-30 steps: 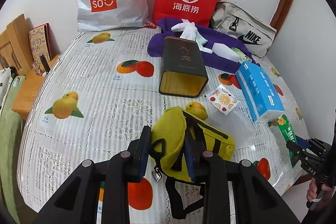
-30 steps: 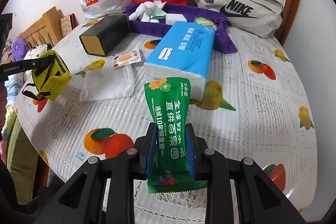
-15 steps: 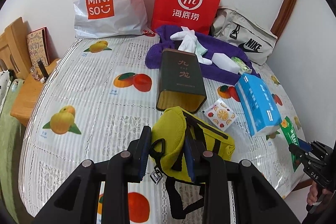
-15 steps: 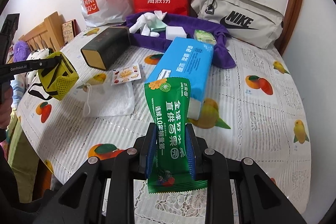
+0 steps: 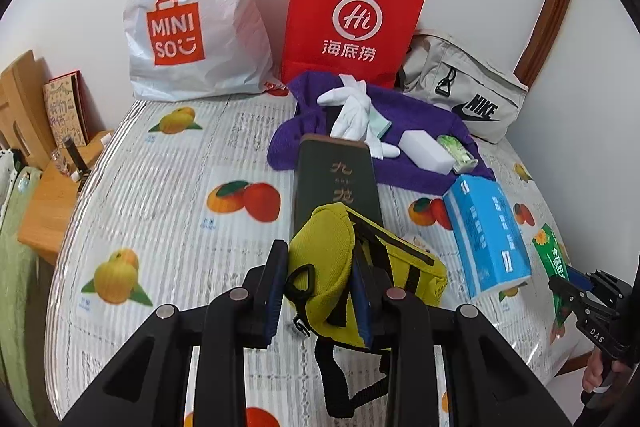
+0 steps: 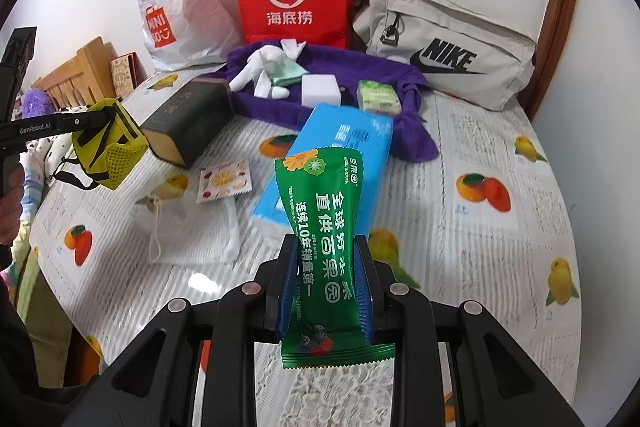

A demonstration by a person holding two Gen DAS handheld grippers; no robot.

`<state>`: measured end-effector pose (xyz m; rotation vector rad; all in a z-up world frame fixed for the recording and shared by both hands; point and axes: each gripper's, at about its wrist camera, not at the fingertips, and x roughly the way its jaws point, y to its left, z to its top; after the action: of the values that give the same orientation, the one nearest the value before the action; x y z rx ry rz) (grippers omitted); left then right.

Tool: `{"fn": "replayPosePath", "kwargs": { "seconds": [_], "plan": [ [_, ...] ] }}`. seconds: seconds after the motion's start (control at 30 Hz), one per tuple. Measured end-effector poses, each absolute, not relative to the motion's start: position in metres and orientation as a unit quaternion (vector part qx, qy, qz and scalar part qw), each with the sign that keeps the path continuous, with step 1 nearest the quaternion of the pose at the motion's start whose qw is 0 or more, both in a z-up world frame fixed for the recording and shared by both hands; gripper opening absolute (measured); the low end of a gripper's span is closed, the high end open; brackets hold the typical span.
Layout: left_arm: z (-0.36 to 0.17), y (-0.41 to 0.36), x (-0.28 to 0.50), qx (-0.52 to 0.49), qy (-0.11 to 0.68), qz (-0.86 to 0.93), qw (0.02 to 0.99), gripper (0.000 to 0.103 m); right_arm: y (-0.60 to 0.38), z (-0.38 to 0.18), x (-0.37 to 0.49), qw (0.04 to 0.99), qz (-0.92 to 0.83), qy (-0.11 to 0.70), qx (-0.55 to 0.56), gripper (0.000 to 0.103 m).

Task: Organize soft objects
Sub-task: 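Lift the snack packet and yellow bag and carry both toward the purple towel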

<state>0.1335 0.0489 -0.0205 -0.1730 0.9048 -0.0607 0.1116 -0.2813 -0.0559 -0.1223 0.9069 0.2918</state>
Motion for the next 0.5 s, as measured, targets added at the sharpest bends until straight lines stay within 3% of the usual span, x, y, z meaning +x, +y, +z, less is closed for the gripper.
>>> {"fn": "replayPosePath", "kwargs": {
  "seconds": [0.5],
  "plan": [
    [-0.001, 0.05, 0.182, -0.085, 0.427, -0.037, 0.9, 0.028, -0.275, -0.042, 0.17, 0.893, 0.137, 0.424, -0.057, 0.027]
  ]
}}
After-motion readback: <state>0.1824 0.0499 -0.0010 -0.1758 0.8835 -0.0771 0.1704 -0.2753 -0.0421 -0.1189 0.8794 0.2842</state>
